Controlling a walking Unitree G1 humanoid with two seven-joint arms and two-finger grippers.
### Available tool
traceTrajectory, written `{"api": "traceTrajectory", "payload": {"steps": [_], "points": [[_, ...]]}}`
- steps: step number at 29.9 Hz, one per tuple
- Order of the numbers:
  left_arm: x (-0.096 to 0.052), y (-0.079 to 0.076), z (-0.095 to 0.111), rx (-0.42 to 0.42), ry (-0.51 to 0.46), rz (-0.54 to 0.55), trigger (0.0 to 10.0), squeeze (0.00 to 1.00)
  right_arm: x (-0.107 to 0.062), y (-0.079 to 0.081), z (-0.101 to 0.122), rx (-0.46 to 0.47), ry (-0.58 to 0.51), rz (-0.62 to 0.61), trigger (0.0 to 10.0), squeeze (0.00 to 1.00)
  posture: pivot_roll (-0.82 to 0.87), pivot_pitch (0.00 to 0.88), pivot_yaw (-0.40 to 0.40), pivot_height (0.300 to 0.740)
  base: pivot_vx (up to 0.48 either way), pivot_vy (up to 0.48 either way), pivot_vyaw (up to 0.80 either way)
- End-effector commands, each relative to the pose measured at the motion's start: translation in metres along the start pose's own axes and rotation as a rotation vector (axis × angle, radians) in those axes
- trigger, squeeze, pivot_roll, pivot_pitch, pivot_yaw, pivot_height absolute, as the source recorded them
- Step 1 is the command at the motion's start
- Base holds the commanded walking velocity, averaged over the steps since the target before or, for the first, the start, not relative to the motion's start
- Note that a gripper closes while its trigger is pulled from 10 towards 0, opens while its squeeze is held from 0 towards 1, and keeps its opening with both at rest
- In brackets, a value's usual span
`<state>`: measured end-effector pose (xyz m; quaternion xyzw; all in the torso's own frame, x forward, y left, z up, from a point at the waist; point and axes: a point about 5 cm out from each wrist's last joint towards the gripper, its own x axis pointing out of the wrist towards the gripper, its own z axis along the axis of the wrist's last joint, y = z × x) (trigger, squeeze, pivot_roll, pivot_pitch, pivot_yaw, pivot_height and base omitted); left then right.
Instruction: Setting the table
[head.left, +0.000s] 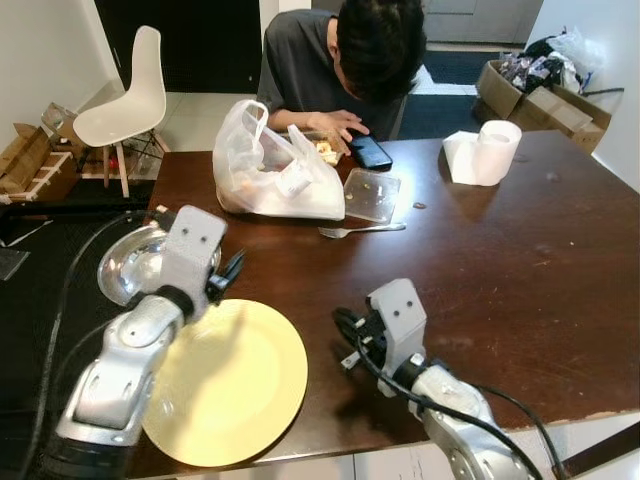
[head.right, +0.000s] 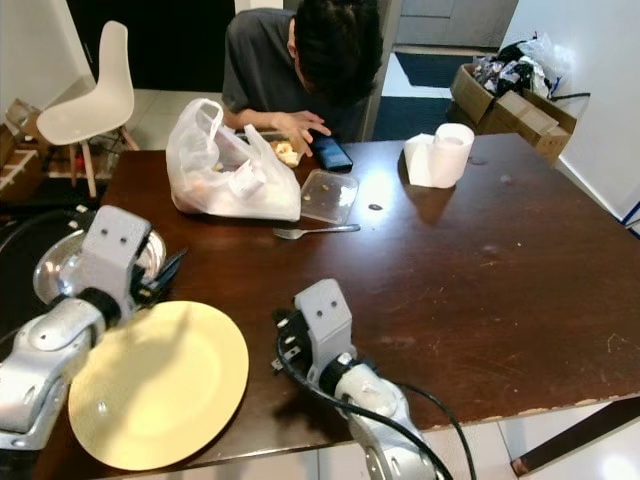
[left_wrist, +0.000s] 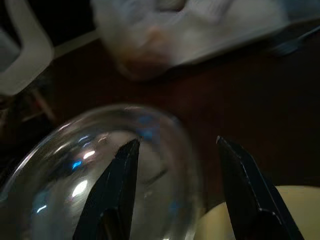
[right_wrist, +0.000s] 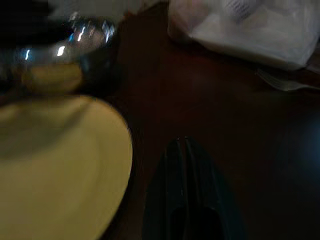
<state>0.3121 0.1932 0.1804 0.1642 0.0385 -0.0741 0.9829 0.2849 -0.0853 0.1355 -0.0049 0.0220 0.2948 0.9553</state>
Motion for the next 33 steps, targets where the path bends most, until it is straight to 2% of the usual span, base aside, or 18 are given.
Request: {"api": "traceTrajectory", "payload": {"steps": [1, 5, 6, 12, 14, 15, 16, 17, 19, 20, 22, 24, 25, 27, 29, 30, 31, 33], "points": [[-0.003, 0.009, -0.004, 0.016, 0.018, 0.033, 10.0, 0.00, 0.008, -0.005, 0.005, 0.061, -0.017, 0.005, 10.0, 0.00, 0.00, 0.000, 0.073, 0.740, 0.000, 0.000, 0.00], [-0.006, 0.018, -0.001, 0.017, 0.009, 0.066, 10.0, 0.00, 0.014, -0.006, 0.011, 0.103, -0.027, 0.047, 10.0, 0.00, 0.02, 0.008, 0.062, 0.740, 0.000, 0.000, 0.00], [-0.009, 0.024, -0.001, 0.021, 0.004, 0.087, 10.0, 0.00, 0.015, -0.008, 0.013, 0.128, -0.023, 0.074, 10.0, 1.00, 0.03, 0.014, 0.054, 0.740, 0.000, 0.000, 0.00], [-0.027, 0.040, -0.004, -0.037, -0.013, 0.123, 10.0, 0.00, 0.008, -0.012, 0.011, 0.212, 0.006, 0.154, 10.0, 1.00, 0.04, 0.031, 0.044, 0.740, 0.000, 0.000, 0.00], [-0.051, 0.045, -0.014, -0.142, -0.017, 0.058, 10.0, 0.00, -0.001, -0.016, 0.010, 0.261, 0.015, 0.175, 10.0, 1.00, 0.05, 0.044, 0.041, 0.740, 0.000, 0.000, 0.00], [-0.051, 0.045, -0.014, -0.142, -0.017, 0.058, 10.0, 0.00, -0.001, -0.016, 0.010, 0.261, 0.015, 0.175, 10.0, 1.00, 0.05, 0.044, 0.041, 0.740, 0.000, 0.000, 0.00], [-0.066, 0.045, -0.022, -0.202, -0.013, 0.000, 10.0, 0.00, -0.005, -0.019, 0.010, 0.277, 0.014, 0.169, 10.0, 1.00, 0.05, 0.050, 0.042, 0.740, 0.000, 0.000, 0.00], [-0.080, 0.044, -0.029, -0.251, -0.006, -0.042, 10.0, 0.00, -0.008, -0.021, 0.009, 0.279, 0.015, 0.163, 10.0, 0.00, 0.05, 0.054, 0.044, 0.740, 0.000, 0.000, 0.00], [-0.080, 0.044, -0.029, -0.251, -0.006, -0.042, 10.0, 0.00, -0.008, -0.021, 0.009, 0.279, 0.015, 0.163, 10.0, 0.00, 0.05, 0.054, 0.044, 0.740, 0.000, 0.000, 0.00], [-0.090, 0.046, -0.036, -0.274, 0.013, -0.053, 10.0, 0.00, -0.010, -0.023, 0.008, 0.279, 0.016, 0.160, 10.0, 0.00, 0.05, 0.053, 0.045, 0.740, 0.000, 0.000, 0.00], [-0.097, 0.058, -0.056, -0.234, 0.079, 0.062, 10.0, 0.00, -0.013, -0.027, 0.007, 0.280, 0.011, 0.135, 10.0, 0.00, 0.05, 0.052, 0.048, 0.740, 0.000, 0.000, 0.00], [-0.097, 0.063, -0.063, -0.207, 0.105, 0.113, 10.0, 0.00, -0.014, -0.029, 0.007, 0.283, 0.009, 0.128, 10.0, 0.00, 0.05, 0.052, 0.048, 0.740, 0.000, 0.000, 0.00], [-0.092, 0.070, -0.079, -0.134, 0.172, 0.238, 10.0, 0.00, -0.015, -0.032, 0.007, 0.280, 0.012, 0.115, 10.0, 0.00, 0.03, 0.045, 0.050, 0.740, 0.000, 0.000, 0.00], [-0.091, 0.070, -0.084, -0.105, 0.195, 0.272, 10.0, 0.00, -0.016, -0.033, 0.007, 0.280, 0.014, 0.113, 10.0, 0.00, 0.03, 0.045, 0.051, 0.740, 0.000, 0.000, 0.00], [-0.086, 0.061, -0.090, -0.055, 0.241, 0.246, 10.0, 0.00, -0.017, -0.035, 0.008, 0.280, 0.012, 0.108, 10.0, 0.00, 0.02, 0.040, 0.052, 0.740, 0.000, 0.000, 0.00], [-0.083, 0.052, -0.091, -0.042, 0.247, 0.194, 10.0, 0.00, -0.018, -0.037, 0.009, 0.279, 0.011, 0.103, 10.0, 0.00, 0.01, 0.034, 0.054, 0.740, 0.000, 0.000, 0.00], [-0.083, 0.052, -0.091, -0.042, 0.247, 0.194, 10.0, 0.00, -0.018, -0.037, 0.009, 0.279, 0.011, 0.103, 10.0, 0.00, 0.01, 0.034, 0.054, 0.740, 0.000, 0.000, 0.00], [-0.078, 0.028, -0.092, -0.009, 0.258, 0.071, 10.0, 0.00, -0.020, -0.041, 0.011, 0.275, 0.006, 0.082, 10.0, 0.00, 0.01, 0.033, 0.055, 0.740, 0.000, 0.000, 0.00]]}}
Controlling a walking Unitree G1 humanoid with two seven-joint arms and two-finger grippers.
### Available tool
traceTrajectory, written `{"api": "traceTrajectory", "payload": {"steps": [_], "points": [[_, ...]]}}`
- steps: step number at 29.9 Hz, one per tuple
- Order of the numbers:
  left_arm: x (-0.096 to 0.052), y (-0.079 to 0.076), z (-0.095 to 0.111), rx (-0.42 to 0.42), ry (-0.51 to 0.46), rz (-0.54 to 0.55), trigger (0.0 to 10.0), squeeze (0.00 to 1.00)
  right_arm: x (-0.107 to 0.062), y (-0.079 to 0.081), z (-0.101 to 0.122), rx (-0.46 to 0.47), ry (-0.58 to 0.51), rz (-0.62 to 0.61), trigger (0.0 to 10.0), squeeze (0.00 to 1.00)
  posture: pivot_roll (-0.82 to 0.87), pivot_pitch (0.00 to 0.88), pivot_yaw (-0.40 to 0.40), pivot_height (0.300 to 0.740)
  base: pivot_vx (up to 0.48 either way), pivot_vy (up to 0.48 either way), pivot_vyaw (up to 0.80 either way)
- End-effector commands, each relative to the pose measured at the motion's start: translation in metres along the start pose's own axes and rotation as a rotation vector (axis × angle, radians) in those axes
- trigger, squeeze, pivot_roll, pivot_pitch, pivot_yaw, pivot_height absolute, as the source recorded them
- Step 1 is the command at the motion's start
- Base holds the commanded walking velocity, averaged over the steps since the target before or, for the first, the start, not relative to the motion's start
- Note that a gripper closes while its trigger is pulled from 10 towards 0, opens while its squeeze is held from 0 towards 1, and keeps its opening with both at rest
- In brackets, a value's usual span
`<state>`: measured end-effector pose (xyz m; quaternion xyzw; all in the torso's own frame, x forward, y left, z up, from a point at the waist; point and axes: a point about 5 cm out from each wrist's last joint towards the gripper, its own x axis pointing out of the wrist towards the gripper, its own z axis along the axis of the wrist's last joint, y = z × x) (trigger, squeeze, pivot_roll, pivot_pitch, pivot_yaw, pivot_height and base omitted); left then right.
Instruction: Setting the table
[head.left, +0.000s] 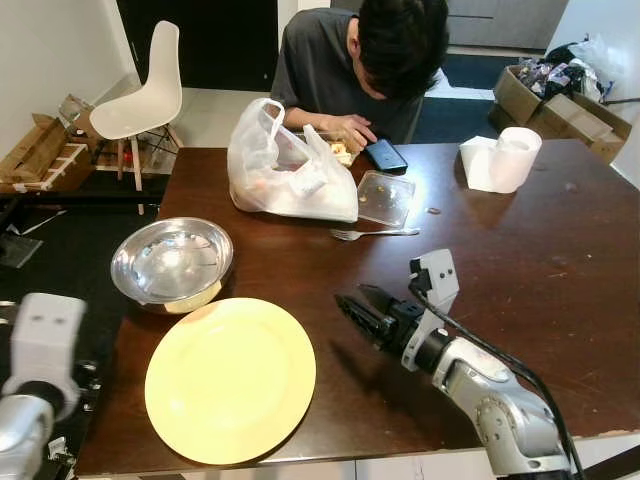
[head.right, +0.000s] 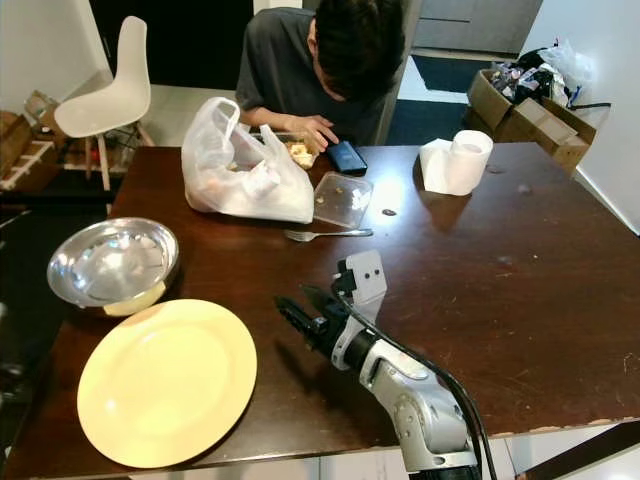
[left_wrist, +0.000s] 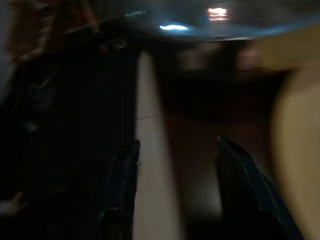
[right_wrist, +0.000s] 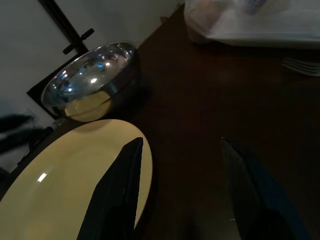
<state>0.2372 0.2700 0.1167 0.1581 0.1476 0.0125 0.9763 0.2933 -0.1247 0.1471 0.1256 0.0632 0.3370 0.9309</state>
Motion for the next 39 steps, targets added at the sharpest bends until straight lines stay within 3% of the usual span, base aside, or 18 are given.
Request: {"api": "traceTrajectory", "payload": {"steps": [1, 2, 5, 6, 10, 13, 18, 20, 23, 25, 27, 28, 30, 32, 34, 39], "points": [[-0.001, -0.025, -0.004, 0.038, 0.025, -0.124, 10.0, 0.00, -0.005, -0.005, 0.002, 0.001, -0.002, -0.028, 10.0, 0.00, 0.00, 0.027, 0.058, 0.740, 0.000, 0.000, 0.00], [-0.001, -0.025, -0.004, 0.038, 0.025, -0.124, 10.0, 0.00, -0.005, -0.005, 0.002, 0.001, -0.002, -0.028, 10.0, 0.00, 0.00, 0.027, 0.058, 0.740, 0.000, 0.000, 0.00], [-0.002, -0.061, -0.007, 0.066, 0.044, -0.287, 10.0, 0.00, -0.007, -0.008, 0.005, -0.001, -0.009, -0.042, 10.0, 0.00, 0.00, 0.023, 0.061, 0.740, 0.000, 0.000, 0.00], [-0.002, -0.061, -0.007, 0.066, 0.044, -0.287, 10.0, 0.00, -0.007, -0.008, 0.005, -0.001, -0.009, -0.042, 10.0, 0.00, 0.00, 0.023, 0.061, 0.740, 0.000, 0.000, 0.00], [0.005, -0.094, 0.004, 0.034, -0.011, -0.390, 10.0, 0.00, -0.007, -0.008, 0.006, -0.002, -0.015, -0.047, 10.0, 0.00, -0.01, 0.019, 0.059, 0.740, 0.000, 0.000, 0.00], [0.006, -0.099, 0.007, 0.026, -0.020, -0.403, 10.0, 0.00, -0.007, -0.009, 0.006, 0.000, -0.016, -0.047, 10.0, 0.00, -0.01, 0.019, 0.059, 0.740, 0.000, 0.000, 0.00], [0.023, -0.137, 0.036, -0.076, -0.085, -0.453, 10.0, 0.00, -0.006, -0.009, 0.006, 0.000, -0.016, -0.048, 10.0, 0.00, -0.01, 0.014, 0.056, 0.740, 0.000, 0.000, 0.00], [0.025, -0.140, 0.041, -0.079, -0.100, -0.449, 10.0, 0.00, -0.006, -0.009, 0.006, -0.001, -0.016, -0.049, 10.0, 0.00, -0.02, 0.014, 0.057, 0.740, 0.000, 0.000, 0.00], [0.031, -0.132, 0.049, -0.093, -0.123, -0.394, 10.0, 0.00, -0.008, -0.009, 0.007, -0.002, -0.019, -0.053, 10.0, 0.00, -0.02, 0.015, 0.060, 0.740, 0.000, 0.000, 0.00], [0.032, -0.125, 0.051, -0.095, -0.133, -0.359, 10.0, 0.00, -0.009, -0.009, 0.008, -0.003, -0.022, -0.055, 10.0, 0.00, -0.02, 0.015, 0.061, 0.740, 0.000, 0.000, 0.00], [0.031, -0.102, 0.056, -0.130, -0.173, -0.317, 10.0, 0.00, -0.017, -0.013, 0.008, -0.007, -0.022, -0.076, 10.0, 0.00, -0.03, 0.025, 0.065, 0.740, 0.000, 0.000, 0.00], [0.031, -0.102, 0.056, -0.130, -0.173, -0.317, 10.0, 0.00, -0.017, -0.013, 0.008, -0.007, -0.022, -0.076, 10.0, 0.00, -0.03, 0.025, 0.065, 0.740, 0.000, 0.000, 0.00], [0.022, -0.088, 0.060, -0.167, -0.205, -0.388, 10.0, 0.00, -0.029, -0.019, 0.007, -0.009, -0.016, -0.104, 10.0, 0.00, -0.02, 0.032, 0.064, 0.740, 0.000, 0.000, 0.00], [0.017, -0.087, 0.060, -0.179, -0.210, -0.446, 10.0, 0.00, -0.036, -0.022, 0.006, -0.009, -0.010, -0.118, 10.0, 0.00, -0.02, 0.034, 0.063, 0.740, 0.000, 0.000, 0.00], [0.009, -0.094, 0.060, -0.188, -0.213, -0.562, 10.0, 0.00, -0.050, -0.031, 0.004, -0.017, 0.004, -0.163, 10.0, 0.00, -0.03, 0.036, 0.066, 0.740, 0.000, 0.000, 0.00], [0.002, -0.111, 0.057, -0.184, -0.187, -0.693, 10.0, 0.00, -0.067, -0.042, 0.009, -0.021, -0.006, -0.223, 10.0, 0.00, -0.05, 0.041, 0.070, 0.740, 0.000, 0.000, 0.00]]}}
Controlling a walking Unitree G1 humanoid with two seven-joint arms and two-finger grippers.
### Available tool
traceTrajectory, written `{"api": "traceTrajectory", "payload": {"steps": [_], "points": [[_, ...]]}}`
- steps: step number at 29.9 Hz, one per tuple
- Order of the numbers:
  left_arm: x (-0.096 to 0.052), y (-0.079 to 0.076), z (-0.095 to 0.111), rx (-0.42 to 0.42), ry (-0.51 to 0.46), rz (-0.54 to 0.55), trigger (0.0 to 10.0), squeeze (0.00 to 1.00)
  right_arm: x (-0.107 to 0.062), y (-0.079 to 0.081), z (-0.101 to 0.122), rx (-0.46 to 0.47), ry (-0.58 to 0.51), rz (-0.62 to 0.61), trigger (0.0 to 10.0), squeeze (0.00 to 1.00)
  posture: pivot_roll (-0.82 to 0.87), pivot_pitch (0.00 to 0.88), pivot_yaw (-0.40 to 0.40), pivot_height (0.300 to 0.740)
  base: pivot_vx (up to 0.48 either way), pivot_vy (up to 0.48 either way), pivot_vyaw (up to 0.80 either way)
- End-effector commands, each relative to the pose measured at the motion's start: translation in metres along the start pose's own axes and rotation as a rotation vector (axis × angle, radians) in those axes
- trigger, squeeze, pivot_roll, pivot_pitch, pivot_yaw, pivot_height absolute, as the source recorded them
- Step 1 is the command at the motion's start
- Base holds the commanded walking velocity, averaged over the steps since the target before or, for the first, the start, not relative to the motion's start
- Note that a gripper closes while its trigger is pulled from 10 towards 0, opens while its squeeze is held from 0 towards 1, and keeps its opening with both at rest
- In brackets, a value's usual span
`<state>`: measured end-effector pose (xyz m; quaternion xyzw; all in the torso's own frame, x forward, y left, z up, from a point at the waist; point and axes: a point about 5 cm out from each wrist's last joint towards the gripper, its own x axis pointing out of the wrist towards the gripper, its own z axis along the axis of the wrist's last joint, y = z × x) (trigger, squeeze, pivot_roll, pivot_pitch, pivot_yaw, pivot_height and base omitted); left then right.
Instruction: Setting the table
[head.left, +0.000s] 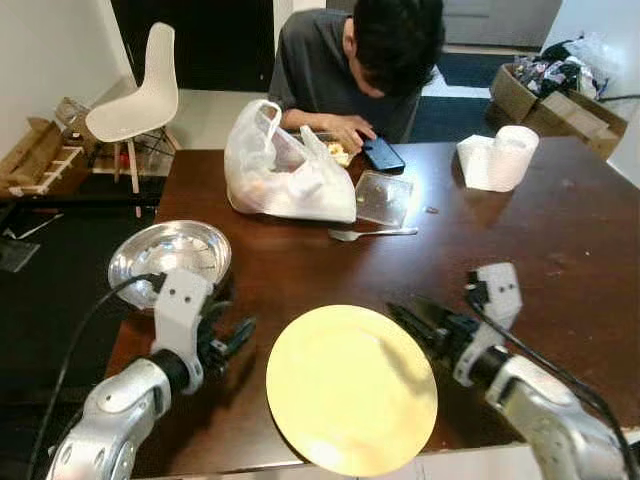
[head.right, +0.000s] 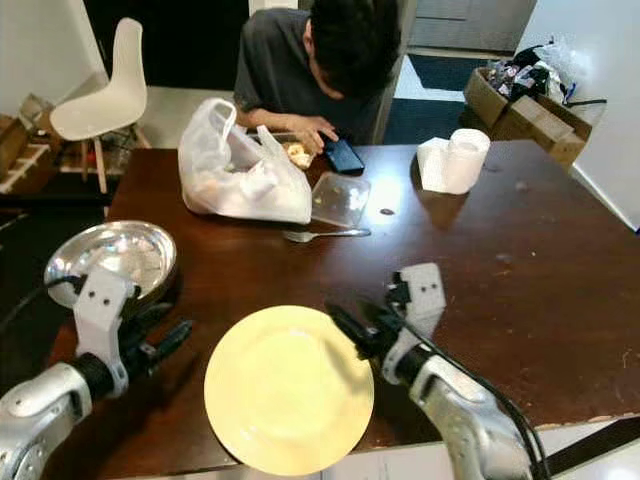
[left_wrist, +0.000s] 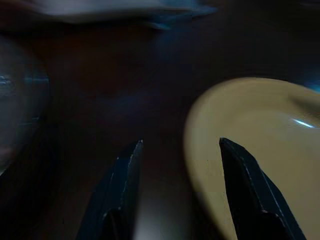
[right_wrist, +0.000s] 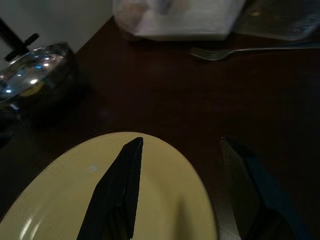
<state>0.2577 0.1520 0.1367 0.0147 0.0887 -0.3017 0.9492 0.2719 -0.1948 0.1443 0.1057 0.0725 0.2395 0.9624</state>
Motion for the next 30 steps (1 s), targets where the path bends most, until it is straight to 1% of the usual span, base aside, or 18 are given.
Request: {"api": "traceTrajectory", "payload": {"steps": [1, 5, 9, 12, 13, 15, 17, 18, 19, 20, 21, 22, 23, 24, 26, 27, 28, 30], "points": [[0.002, -0.017, -0.012, -0.024, 0.054, -0.115, 10.0, 0.00, -0.015, -0.010, 0.005, 0.001, -0.012, -0.046, 10.0, 0.00, -0.06, 0.042, 0.071, 0.740, 0.000, 0.000, 0.00], [0.005, -0.023, -0.022, -0.030, 0.085, -0.151, 10.0, 0.00, -0.023, -0.015, 0.006, -0.004, -0.013, -0.068, 10.0, 0.00, -0.06, 0.043, 0.070, 0.740, 0.000, 0.000, 0.00], [0.018, -0.029, -0.041, -0.048, 0.143, -0.166, 10.0, 0.00, -0.030, -0.020, 0.012, 0.001, -0.030, -0.086, 10.0, 0.00, -0.08, 0.044, 0.070, 0.740, 0.000, 0.000, 0.00], [0.021, -0.031, -0.058, 0.003, 0.210, -0.181, 10.0, 0.00, -0.030, -0.021, 0.016, 0.018, -0.058, -0.095, 10.0, 0.00, -0.08, 0.044, 0.070, 0.740, 0.000, 0.000, 0.00], [0.024, -0.028, -0.068, 0.039, 0.253, -0.157, 10.0, 0.00, -0.030, -0.021, 0.016, 0.039, -0.072, -0.091, 10.0, 0.00, -0.08, 0.045, 0.069, 0.740, 0.000, 0.000, 0.00], [0.027, -0.016, -0.089, 0.099, 0.358, -0.064, 10.0, 0.00, -0.026, -0.016, 0.015, 0.092, -0.095, -0.060, 10.0, 0.00, -0.08, 0.045, 0.070, 0.740, 0.000, 0.000, 0.00], [0.027, -0.007, -0.098, 0.126, 0.402, -0.003, 10.0, 0.00, -0.023, -0.010, 0.014, 0.135, -0.114, -0.033, 10.0, 0.00, -0.09, 0.046, 0.072, 0.740, 0.000, 0.000, 0.00], [0.026, -0.004, -0.099, 0.131, 0.405, 0.009, 10.0, 0.00, -0.022, -0.008, 0.013, 0.151, -0.120, -0.024, 10.0, 0.00, -0.09, 0.046, 0.072, 0.740, 0.000, 0.000, 0.00], [0.024, -0.002, -0.099, 0.131, 0.405, 0.014, 10.0, 0.00, -0.021, -0.002, 0.012, 0.203, -0.140, 0.009, 10.0, 0.00, -0.09, 0.047, 0.074, 0.740, 0.000, 0.000, 0.00], [0.024, -0.002, -0.099, 0.131, 0.405, 0.014, 10.0, 0.00, -0.021, -0.002, 0.012, 0.203, -0.140, 0.009, 10.0, 0.00, -0.09, 0.047, 0.074, 0.740, 0.000, 0.000, 0.00], [0.023, 0.000, -0.099, 0.131, 0.405, 0.016, 10.0, 0.00, -0.020, 0.002, 0.012, 0.240, -0.153, 0.034, 10.0, 0.00, -0.09, 0.047, 0.074, 0.740, 0.000, 0.000, 0.00], [0.022, 0.001, -0.099, 0.126, 0.398, 0.007, 10.0, 0.00, -0.018, 0.009, 0.009, 0.303, -0.170, 0.070, 10.0, 0.00, -0.09, 0.050, 0.077, 0.740, 0.000, 0.000, 0.00], [0.022, 0.000, -0.097, 0.127, 0.380, -0.009, 10.0, 0.00, -0.015, 0.018, 0.003, 0.392, -0.185, 0.116, 10.0, 0.00, -0.09, 0.051, 0.079, 0.740, 0.000, 0.000, 0.00], [0.022, 0.000, -0.097, 0.127, 0.380, -0.009, 10.0, 0.00, -0.015, 0.018, 0.003, 0.392, -0.185, 0.116, 10.0, 0.00, -0.09, 0.051, 0.079, 0.740, 0.000, 0.000, 0.00], [0.022, -0.001, -0.095, 0.135, 0.362, -0.021, 10.0, 0.00, -0.010, 0.025, -0.005, 0.462, -0.178, 0.140, 10.0, 0.00, -0.08, 0.052, 0.081, 0.740, 0.000, 0.000, 0.00], [0.022, -0.002, -0.095, 0.139, 0.352, -0.026, 10.0, 0.00, -0.007, 0.027, -0.011, 0.494, -0.165, 0.135, 10.0, 0.56, -0.07, 0.051, 0.079, 0.740, 0.000, 0.000, 0.00], [0.023, -0.003, -0.094, 0.141, 0.346, -0.029, 10.0, 0.00, -0.004, 0.028, -0.017, 0.519, -0.148, 0.127, 10.0, 1.00, -0.07, 0.051, 0.079, 0.740, 0.000, 0.000, 0.00], [0.023, -0.005, -0.093, 0.139, 0.335, -0.035, 10.0, 0.00, -0.002, 0.031, -0.025, 0.550, -0.113, 0.128, 10.0, 1.00, -0.07, 0.049, 0.077, 0.740, 0.000, 0.000, 0.00]]}}
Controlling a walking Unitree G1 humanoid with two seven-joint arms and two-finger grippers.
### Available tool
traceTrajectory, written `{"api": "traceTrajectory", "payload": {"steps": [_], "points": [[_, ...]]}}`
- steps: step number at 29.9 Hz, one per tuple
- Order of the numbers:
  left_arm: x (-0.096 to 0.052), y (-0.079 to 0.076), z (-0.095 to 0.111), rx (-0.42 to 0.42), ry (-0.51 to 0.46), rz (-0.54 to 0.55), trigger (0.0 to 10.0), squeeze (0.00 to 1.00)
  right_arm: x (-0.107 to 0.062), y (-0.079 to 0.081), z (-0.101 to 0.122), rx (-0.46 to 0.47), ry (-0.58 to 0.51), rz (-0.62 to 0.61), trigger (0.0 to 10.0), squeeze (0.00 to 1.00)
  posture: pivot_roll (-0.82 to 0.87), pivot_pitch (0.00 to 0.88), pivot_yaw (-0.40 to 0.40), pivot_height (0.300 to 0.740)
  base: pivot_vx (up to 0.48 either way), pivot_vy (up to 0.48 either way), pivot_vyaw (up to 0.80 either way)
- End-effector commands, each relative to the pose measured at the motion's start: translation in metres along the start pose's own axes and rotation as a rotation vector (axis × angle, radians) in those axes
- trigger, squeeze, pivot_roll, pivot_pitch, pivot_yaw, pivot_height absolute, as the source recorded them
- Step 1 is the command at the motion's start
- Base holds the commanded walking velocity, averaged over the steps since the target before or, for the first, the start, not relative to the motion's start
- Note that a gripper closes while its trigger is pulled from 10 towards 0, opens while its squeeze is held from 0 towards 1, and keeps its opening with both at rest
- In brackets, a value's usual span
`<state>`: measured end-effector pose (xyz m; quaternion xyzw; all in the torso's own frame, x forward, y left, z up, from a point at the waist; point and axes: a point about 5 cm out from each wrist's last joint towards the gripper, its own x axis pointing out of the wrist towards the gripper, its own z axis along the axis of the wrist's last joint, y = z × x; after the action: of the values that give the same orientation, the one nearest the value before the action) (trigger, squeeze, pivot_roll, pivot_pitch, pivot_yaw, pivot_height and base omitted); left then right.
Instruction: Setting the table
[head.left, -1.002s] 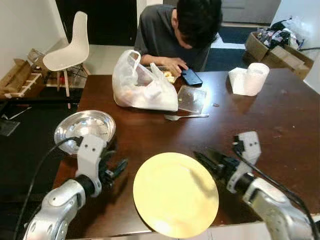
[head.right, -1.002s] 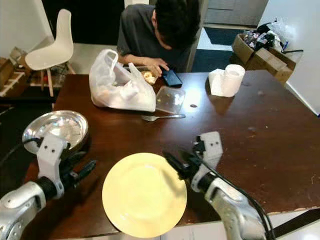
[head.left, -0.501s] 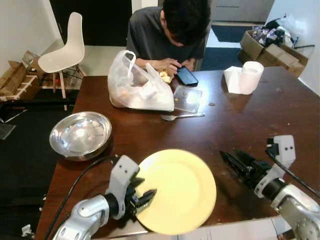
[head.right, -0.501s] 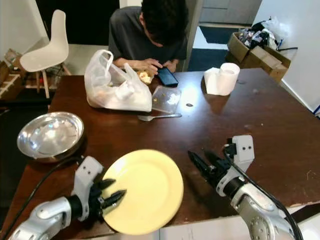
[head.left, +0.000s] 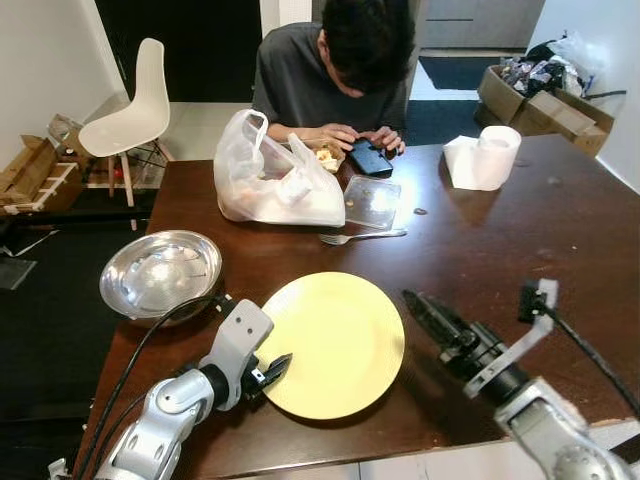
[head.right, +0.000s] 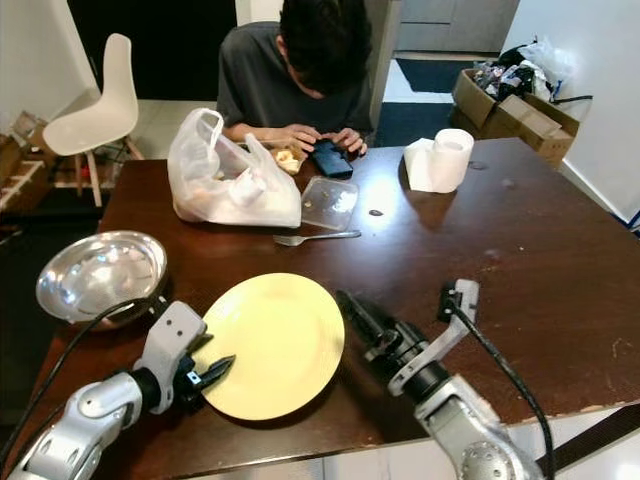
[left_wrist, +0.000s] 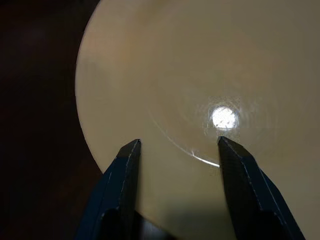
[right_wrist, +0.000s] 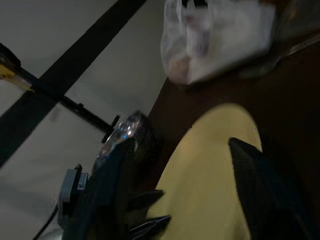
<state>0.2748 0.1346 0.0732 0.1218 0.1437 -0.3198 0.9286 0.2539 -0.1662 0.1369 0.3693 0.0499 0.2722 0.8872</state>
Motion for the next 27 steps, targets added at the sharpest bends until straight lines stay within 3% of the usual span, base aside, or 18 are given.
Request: {"api": "traceTrajectory", "payload": {"steps": [1, 10, 11, 15, 20, 22, 24, 25, 26, 27], "points": [[-0.006, -0.008, -0.035, -0.036, 0.160, -0.022, 10.0, 0.00, -0.003, -0.005, -0.008, 0.036, 0.033, -0.027, 10.0, 1.00, -0.07, 0.049, 0.077, 0.740, 0.000, 0.000, 0.00], [-0.007, -0.009, -0.033, -0.038, 0.141, -0.030, 10.0, 0.00, -0.011, -0.010, -0.037, 0.105, 0.189, -0.070, 10.0, 1.00, -0.07, 0.049, 0.074, 0.740, 0.000, 0.000, 0.00], [-0.007, -0.009, -0.032, -0.038, 0.139, -0.030, 10.0, 0.00, -0.009, -0.008, -0.041, 0.137, 0.200, -0.046, 10.0, 0.00, -0.06, 0.045, 0.075, 0.740, 0.000, 0.000, 0.00], [-0.007, -0.009, -0.031, -0.037, 0.133, -0.033, 10.0, 0.00, 0.004, 0.000, -0.055, 0.236, 0.248, 0.045, 10.0, 0.00, -0.05, 0.039, 0.073, 0.740, 0.000, 0.000, 0.00], [-0.007, -0.009, -0.030, -0.038, 0.129, -0.030, 10.0, 0.00, 0.012, 0.001, -0.070, 0.268, 0.306, 0.047, 10.0, 0.00, -0.04, 0.034, 0.066, 0.740, 0.000, 0.000, 0.00], [-0.008, -0.009, -0.031, -0.040, 0.130, -0.026, 10.0, 0.00, 0.014, -0.002, -0.072, 0.234, 0.321, 0.025, 10.0, 0.00, -0.04, 0.030, 0.058, 0.740, 0.000, 0.000, 0.00], [-0.009, -0.009, -0.032, -0.045, 0.132, -0.022, 10.0, 0.00, 0.013, -0.004, -0.063, 0.142, 0.309, 0.007, 10.0, 0.00, -0.04, 0.028, 0.057, 0.740, 0.000, 0.000, 0.00], [-0.009, -0.010, -0.033, -0.045, 0.134, -0.023, 10.0, 0.00, 0.011, -0.005, -0.051, 0.046, 0.297, 0.002, 10.0, 0.00, -0.05, 0.029, 0.059, 0.740, 0.000, 0.000, 0.00], [-0.009, -0.010, -0.033, -0.045, 0.134, -0.023, 10.0, 0.00, 0.011, -0.005, -0.051, 0.046, 0.297, 0.002, 10.0, 0.00, -0.05, 0.029, 0.059, 0.740, 0.000, 0.000, 0.00], [-0.010, -0.012, -0.035, -0.046, 0.139, -0.033, 10.0, 0.00, 0.007, -0.007, -0.024, -0.124, 0.256, -0.005, 10.0, 0.00, -0.06, 0.028, 0.062, 0.740, 0.000, 0.000, 0.00]]}}
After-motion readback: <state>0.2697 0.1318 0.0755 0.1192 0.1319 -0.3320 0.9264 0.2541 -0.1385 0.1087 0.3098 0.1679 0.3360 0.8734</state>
